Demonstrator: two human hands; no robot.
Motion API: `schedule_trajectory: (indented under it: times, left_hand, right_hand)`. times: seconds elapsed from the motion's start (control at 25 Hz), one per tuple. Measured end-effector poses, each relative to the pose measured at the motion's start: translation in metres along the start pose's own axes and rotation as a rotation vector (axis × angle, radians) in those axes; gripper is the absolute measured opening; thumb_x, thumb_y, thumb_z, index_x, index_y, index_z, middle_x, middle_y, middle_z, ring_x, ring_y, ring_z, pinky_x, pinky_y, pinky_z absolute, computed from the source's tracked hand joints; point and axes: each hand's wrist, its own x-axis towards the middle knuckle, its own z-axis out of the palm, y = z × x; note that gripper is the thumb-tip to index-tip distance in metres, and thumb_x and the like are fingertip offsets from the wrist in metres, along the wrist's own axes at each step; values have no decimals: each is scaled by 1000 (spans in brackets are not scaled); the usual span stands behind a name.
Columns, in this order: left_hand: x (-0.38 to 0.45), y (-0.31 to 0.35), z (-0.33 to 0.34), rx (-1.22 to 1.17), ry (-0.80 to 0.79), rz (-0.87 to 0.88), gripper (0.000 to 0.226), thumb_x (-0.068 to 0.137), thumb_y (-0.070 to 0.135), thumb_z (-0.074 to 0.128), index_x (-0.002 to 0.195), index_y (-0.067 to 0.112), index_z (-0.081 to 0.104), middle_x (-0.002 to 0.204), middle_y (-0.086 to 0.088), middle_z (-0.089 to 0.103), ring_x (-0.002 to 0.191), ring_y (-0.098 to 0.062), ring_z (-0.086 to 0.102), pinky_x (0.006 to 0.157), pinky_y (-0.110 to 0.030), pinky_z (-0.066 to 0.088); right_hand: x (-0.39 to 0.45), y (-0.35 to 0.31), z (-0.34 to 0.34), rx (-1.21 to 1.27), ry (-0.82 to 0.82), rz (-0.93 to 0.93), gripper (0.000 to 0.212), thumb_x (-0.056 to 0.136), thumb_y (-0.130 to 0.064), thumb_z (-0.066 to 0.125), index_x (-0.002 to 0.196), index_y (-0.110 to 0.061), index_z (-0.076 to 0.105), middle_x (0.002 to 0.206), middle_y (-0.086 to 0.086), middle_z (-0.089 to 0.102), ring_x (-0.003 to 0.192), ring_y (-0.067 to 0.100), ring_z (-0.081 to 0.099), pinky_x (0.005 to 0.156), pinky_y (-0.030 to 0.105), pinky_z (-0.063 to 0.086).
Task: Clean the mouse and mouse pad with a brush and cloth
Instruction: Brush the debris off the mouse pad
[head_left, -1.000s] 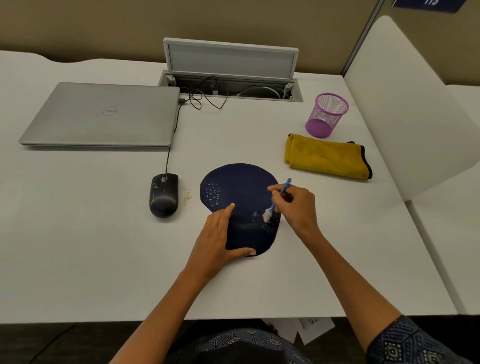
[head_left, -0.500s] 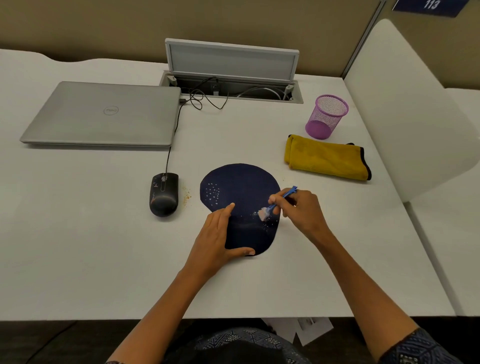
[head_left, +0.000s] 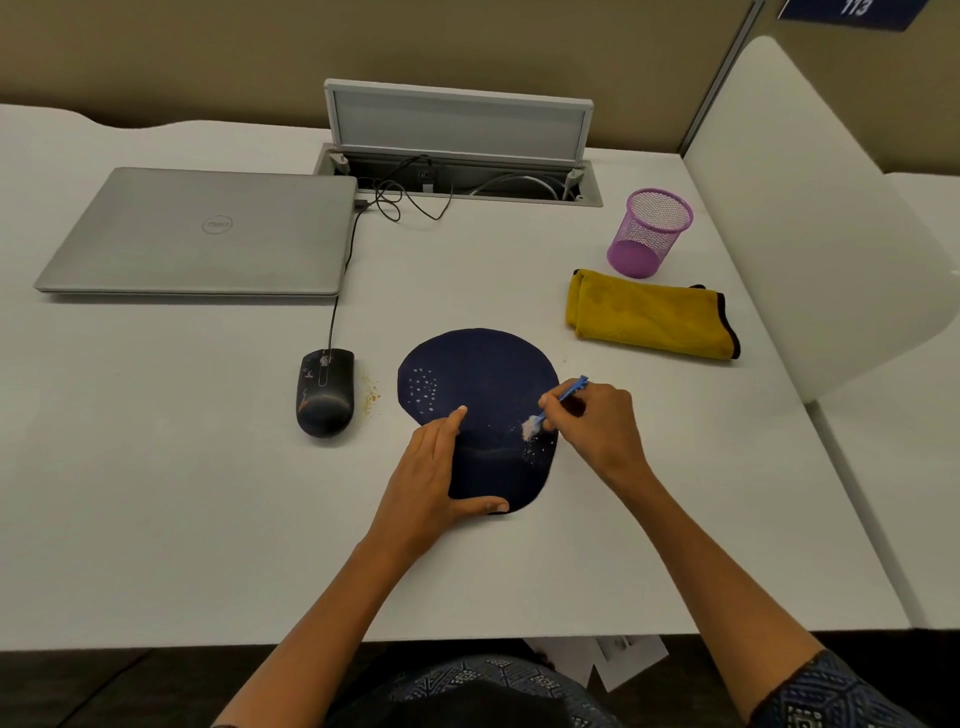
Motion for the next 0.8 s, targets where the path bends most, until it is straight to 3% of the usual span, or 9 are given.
schedule_trajectory:
  times: [0.12, 0.24, 0.36, 0.44, 0.6, 0.8]
  left_hand:
    - [0, 1, 0, -9, 5, -3, 109, 61, 57, 75, 145, 19, 17, 137, -3, 39, 121, -14, 38, 100, -22, 32]
    - [2, 1, 0, 0, -1, -6, 110, 61, 54, 77, 145, 17, 17, 137, -4, 40, 123, -16, 38, 103, -25, 32]
    - [1, 2, 0, 12, 3, 8, 110, 61, 56, 76, 145, 17, 17, 135, -4, 40, 120, -14, 39, 101, -24, 32]
    - [0, 1, 0, 6, 7, 10, 110, 61, 57, 75, 145, 18, 17, 134, -3, 40, 119, -13, 39, 101, -23, 33]
    - [0, 2, 0, -1, 12, 8, 110, 60, 57, 75, 145, 19, 16, 134, -2, 40, 119, -12, 39, 99, -20, 31]
    - [1, 1, 0, -1, 4, -3, 109, 61, 55, 77, 145, 18, 17, 137, -3, 40, 122, -15, 39, 101, -23, 31]
  right_hand:
    - [-5, -16, 9, 139, -100, -53, 8, 87, -18, 63, 84, -16, 70, 77, -2, 70, 69, 6, 66, 66, 7, 50]
    - [-10, -24, 25, 78, -241, -102, 14, 88, -22, 61, 92, -13, 72, 87, 3, 73, 79, 12, 67, 76, 18, 52]
    - [-5, -12, 14, -51, -151, -43, 17, 88, -23, 59, 91, -12, 72, 86, 6, 73, 80, 18, 67, 77, 32, 55]
    - [-1, -1, -2, -120, -73, 1, 17, 88, -23, 59, 88, -12, 72, 82, 7, 73, 76, 19, 66, 72, 33, 55]
    - [-2, -9, -6, 33, -79, -2, 13, 87, -19, 62, 86, -12, 72, 80, 3, 72, 69, 10, 65, 64, 11, 47]
    - [-12, -26, 20, 24, -296, -97, 20, 88, -23, 62, 101, -12, 72, 99, 5, 73, 91, 17, 66, 87, 27, 52]
